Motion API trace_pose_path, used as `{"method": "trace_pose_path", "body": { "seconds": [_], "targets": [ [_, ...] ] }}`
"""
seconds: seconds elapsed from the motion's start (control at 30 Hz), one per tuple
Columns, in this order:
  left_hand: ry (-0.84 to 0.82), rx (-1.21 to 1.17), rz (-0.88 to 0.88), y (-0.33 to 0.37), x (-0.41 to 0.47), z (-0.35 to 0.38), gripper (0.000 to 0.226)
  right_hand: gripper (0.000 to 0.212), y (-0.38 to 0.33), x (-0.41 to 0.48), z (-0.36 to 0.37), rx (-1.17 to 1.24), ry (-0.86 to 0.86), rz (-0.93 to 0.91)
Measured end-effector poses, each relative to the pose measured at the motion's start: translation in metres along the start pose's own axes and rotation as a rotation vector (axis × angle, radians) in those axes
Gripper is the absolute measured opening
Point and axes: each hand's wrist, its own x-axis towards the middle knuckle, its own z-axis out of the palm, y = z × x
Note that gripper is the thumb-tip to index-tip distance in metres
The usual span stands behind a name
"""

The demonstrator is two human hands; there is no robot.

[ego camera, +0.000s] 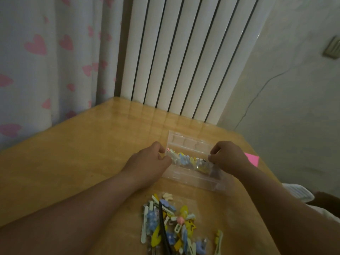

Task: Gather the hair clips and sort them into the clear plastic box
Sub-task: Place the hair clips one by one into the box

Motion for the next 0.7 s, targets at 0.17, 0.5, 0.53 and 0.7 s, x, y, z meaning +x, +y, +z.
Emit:
{"method": "trace_pose_path", "body": {
  "seconds": [0.17, 0.5, 0.53, 0.7],
  "targets": [
    [0.015, -0.006, 0.020, 0.002, -0.002, 0.000, 0.029, 0.009, -0.001, -0.002, 0.004, -0.048, -0.018, -0.006],
    [0.036, -0.078, 0.096, 0.008, -0.007, -0.004, 0.037, 0.008, 0.000, -0.008, 0.003, -0.074, -0.002, -0.026],
    [0.034, -0.082, 0.101, 0.009, -0.007, -0.004, 0.039, 0.007, 0.001, -0.009, 0.003, -0.067, 0.000, -0.030],
    [0.023, -0.041, 0.106, 0.012, -0.012, -0.007, 0.035, 0.010, 0.008, -0.019, 0.008, 0.126, 0.099, -0.065]
  ]
}}
